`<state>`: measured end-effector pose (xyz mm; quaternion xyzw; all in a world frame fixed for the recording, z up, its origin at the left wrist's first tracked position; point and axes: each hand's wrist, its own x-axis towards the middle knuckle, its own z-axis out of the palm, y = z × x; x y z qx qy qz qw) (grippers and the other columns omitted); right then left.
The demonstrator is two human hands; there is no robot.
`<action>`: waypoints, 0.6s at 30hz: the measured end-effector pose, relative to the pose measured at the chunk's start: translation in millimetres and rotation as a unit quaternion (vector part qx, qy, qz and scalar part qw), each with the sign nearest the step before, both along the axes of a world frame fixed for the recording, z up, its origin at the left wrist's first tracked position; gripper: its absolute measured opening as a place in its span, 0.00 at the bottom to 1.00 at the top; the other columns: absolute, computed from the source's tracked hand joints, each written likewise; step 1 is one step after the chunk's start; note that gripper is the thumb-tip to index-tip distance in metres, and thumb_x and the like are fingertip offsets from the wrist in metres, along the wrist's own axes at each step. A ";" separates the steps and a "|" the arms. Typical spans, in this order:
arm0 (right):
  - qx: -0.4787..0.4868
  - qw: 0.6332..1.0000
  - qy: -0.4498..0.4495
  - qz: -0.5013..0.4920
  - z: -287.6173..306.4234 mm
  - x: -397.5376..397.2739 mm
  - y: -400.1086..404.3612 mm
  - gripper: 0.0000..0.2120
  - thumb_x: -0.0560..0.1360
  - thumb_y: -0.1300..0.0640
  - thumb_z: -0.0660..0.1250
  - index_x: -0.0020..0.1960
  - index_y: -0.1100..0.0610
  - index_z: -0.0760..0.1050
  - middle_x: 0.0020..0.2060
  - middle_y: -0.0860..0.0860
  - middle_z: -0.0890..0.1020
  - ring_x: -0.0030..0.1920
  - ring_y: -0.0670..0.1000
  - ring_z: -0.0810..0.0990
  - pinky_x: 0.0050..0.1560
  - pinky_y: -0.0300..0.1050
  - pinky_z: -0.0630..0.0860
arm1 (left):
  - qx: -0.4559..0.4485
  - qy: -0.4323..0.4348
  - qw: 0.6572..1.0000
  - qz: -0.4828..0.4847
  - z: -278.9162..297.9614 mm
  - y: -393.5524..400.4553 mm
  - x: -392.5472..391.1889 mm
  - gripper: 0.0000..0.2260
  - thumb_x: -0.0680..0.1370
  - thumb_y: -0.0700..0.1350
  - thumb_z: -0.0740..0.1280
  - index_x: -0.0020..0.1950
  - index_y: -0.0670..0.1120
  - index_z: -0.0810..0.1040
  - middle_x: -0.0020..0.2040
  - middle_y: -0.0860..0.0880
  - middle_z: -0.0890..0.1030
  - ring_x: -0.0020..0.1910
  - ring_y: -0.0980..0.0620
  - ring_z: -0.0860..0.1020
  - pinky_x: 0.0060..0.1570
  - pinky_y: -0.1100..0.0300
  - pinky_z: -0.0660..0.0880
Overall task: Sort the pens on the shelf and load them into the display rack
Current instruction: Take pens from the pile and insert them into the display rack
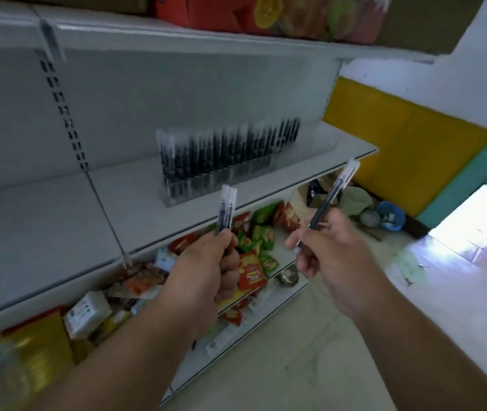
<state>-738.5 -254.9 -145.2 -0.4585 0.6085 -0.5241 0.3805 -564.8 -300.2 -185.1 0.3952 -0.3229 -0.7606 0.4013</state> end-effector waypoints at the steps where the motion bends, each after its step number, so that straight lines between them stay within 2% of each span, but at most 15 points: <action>1: 0.000 1.000 0.016 0.002 0.7 -16.0 -2.8 0.02 0.82 0.60 0.60 0.51 0.56 0.71 0.38 0.55 0.84 0.30 0.52 0.74 0.31 0.47 0.70 | 0.003 -0.002 1.000 -0.006 -0.2 -2.1 -15.0 0.11 0.84 0.48 0.56 0.44 0.47 0.69 0.29 0.51 0.61 0.24 0.55 0.54 0.25 0.61 0.48; 5: -0.013 0.998 0.059 -0.006 -0.9 -64.1 -30.2 0.09 0.82 0.54 0.60 0.47 0.55 0.74 0.38 0.56 0.83 0.28 0.51 0.73 0.31 0.47 0.70 | 0.016 -0.016 1.000 -0.021 -3.8 -23.3 -59.1 0.11 0.84 0.48 0.57 0.43 0.47 0.70 0.30 0.51 0.61 0.23 0.55 0.55 0.26 0.60 0.47; 8: -0.011 0.995 0.090 -0.036 -7.2 -91.2 -59.5 0.06 0.81 0.56 0.62 0.46 0.55 0.75 0.36 0.60 0.81 0.27 0.49 0.74 0.33 0.46 0.71 | 0.023 -0.026 0.999 -0.037 -5.7 -53.5 -85.9 0.11 0.84 0.48 0.57 0.43 0.47 0.70 0.30 0.51 0.62 0.23 0.55 0.55 0.25 0.61 0.49; 9: -0.013 0.995 0.093 -0.043 -8.1 -99.7 -69.5 0.04 0.80 0.58 0.63 0.47 0.54 0.75 0.35 0.58 0.80 0.27 0.49 0.75 0.33 0.44 0.71 | 0.020 -0.028 0.998 -0.047 -5.4 -65.1 -95.8 0.12 0.84 0.48 0.56 0.42 0.48 0.70 0.30 0.51 0.62 0.23 0.55 0.55 0.25 0.61 0.48; 11: -0.026 0.994 0.087 -0.067 -6.9 -117.6 -88.8 0.05 0.80 0.61 0.63 0.50 0.51 0.71 0.36 0.53 0.80 0.27 0.49 0.75 0.31 0.42 0.71 | 0.017 -0.031 0.998 -0.057 -2.3 -89.0 -118.1 0.12 0.85 0.48 0.56 0.42 0.48 0.69 0.29 0.51 0.62 0.22 0.55 0.55 0.26 0.60 0.47; 15: -0.066 0.990 0.089 -0.088 7.6 -156.0 -115.7 0.02 0.83 0.57 0.57 0.51 0.53 0.67 0.36 0.56 0.82 0.25 0.51 0.73 0.25 0.39 0.70 | 0.002 -0.027 0.997 -0.070 5.4 -126.4 -165.6 0.11 0.85 0.47 0.56 0.44 0.47 0.71 0.29 0.51 0.63 0.23 0.55 0.54 0.26 0.60 0.47; 18: -0.070 0.990 0.090 -0.087 6.7 -183.7 -136.4 0.07 0.84 0.54 0.53 0.49 0.54 0.66 0.35 0.56 0.82 0.24 0.52 0.73 0.24 0.39 0.69 | -0.012 -0.036 0.996 -0.085 6.9 -148.0 -192.9 0.12 0.84 0.47 0.57 0.44 0.46 0.72 0.29 0.50 0.63 0.24 0.54 0.55 0.25 0.60 0.48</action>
